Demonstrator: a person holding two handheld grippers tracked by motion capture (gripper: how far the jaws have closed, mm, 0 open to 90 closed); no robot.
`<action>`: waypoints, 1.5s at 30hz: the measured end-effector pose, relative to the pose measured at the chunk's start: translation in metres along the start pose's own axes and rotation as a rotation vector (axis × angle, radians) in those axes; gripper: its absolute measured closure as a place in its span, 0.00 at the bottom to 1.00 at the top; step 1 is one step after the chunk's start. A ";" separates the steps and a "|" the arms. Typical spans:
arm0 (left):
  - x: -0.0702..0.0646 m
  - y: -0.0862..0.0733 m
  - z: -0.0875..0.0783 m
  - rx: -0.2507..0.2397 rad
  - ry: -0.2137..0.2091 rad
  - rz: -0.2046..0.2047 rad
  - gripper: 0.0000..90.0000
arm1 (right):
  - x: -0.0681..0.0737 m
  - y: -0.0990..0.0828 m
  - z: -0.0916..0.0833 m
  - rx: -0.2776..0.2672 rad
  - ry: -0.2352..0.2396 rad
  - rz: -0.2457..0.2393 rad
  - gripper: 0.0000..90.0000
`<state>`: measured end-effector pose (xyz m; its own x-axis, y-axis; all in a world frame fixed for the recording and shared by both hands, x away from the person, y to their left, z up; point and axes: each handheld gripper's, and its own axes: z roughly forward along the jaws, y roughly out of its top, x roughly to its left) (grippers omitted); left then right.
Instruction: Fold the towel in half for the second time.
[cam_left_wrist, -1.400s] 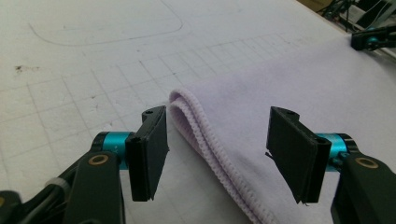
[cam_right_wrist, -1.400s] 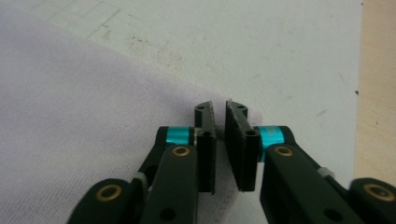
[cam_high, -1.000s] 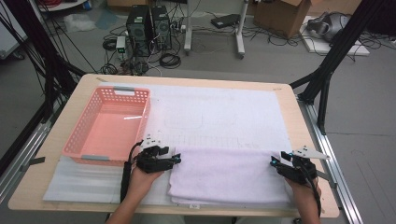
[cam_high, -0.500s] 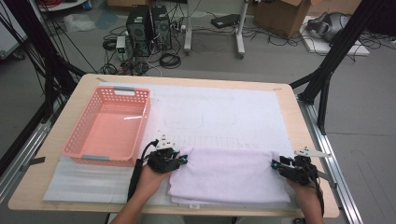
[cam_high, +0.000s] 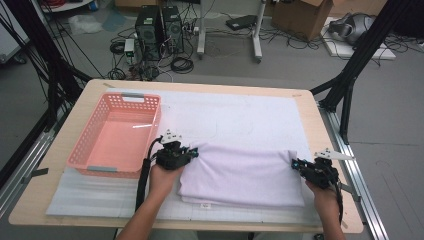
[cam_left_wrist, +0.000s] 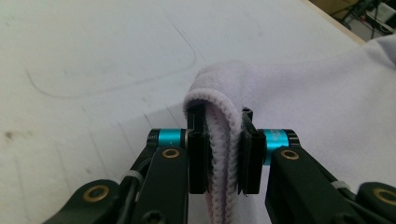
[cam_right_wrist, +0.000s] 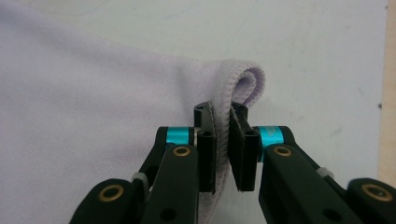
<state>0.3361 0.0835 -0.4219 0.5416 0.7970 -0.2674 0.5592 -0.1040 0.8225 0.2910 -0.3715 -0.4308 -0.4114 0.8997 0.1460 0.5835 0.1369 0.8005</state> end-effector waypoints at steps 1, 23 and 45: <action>0.003 0.003 0.003 -0.001 0.009 -0.006 0.86 | -0.001 0.003 0.003 -0.006 -0.007 0.005 0.92; 0.019 0.004 0.021 0.040 0.027 -0.027 0.53 | -0.007 0.039 0.040 -0.011 -0.108 0.028 0.73; 0.000 -0.046 -0.039 0.082 -0.009 0.005 0.51 | 0.028 -0.018 -0.026 0.054 0.020 -0.022 0.69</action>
<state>0.2862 0.1112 -0.4401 0.5500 0.7908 -0.2687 0.6062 -0.1567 0.7797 0.2507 -0.3596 -0.4259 -0.4380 0.8879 0.1409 0.6109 0.1790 0.7712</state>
